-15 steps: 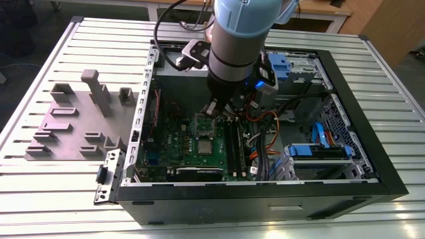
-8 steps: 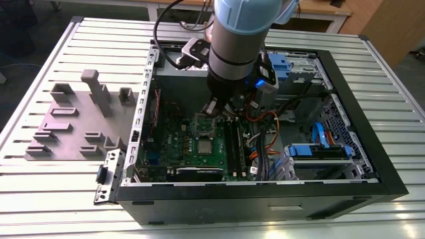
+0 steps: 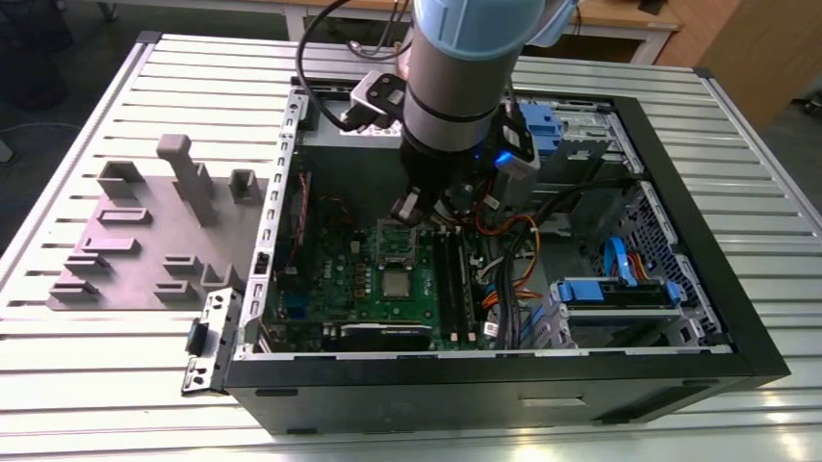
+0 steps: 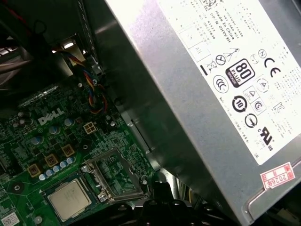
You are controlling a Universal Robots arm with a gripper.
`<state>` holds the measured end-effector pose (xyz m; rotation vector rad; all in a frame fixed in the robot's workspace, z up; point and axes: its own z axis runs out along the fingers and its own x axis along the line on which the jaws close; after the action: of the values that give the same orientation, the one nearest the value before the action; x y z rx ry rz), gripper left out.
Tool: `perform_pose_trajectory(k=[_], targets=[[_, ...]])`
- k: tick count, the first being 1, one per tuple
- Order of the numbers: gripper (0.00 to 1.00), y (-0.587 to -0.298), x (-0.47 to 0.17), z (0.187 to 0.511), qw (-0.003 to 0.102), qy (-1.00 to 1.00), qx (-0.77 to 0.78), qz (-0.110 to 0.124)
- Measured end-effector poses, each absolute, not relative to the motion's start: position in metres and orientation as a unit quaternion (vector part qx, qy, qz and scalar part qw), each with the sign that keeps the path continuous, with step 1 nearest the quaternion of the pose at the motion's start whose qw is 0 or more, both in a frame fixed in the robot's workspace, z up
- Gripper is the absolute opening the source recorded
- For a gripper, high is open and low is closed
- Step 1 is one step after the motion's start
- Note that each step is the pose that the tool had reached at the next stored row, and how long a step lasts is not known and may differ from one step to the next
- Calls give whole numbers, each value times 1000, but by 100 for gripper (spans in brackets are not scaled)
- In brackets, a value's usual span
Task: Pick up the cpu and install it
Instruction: 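Close the cpu cover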
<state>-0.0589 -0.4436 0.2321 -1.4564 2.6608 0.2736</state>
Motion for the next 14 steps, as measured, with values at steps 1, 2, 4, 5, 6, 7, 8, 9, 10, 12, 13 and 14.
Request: perform_pose_trajectory(k=[1, 2, 4, 5, 6, 7, 8, 9, 10, 12, 13, 14], targets=[[11, -444, -59, 233, 47, 873, -478, 89], [11, -444, -59, 233, 47, 873, -478, 88], [11, -444, -59, 234, 46, 873, -478, 86], [11, -444, -60, 234, 45, 873, -478, 85], [11, -444, -60, 235, 45, 873, -478, 84], [11, -444, -60, 235, 44, 873, -478, 83], [11, -444, -60, 236, 44, 873, -478, 83], [11, -444, -60, 237, 44, 873, -478, 82], [11, -444, -60, 237, 43, 873, -478, 81], [11, -444, -61, 238, 42, 874, -478, 79], [11, -444, -61, 239, 42, 874, -478, 78], [11, -444, -61, 239, 41, 874, -478, 77]])
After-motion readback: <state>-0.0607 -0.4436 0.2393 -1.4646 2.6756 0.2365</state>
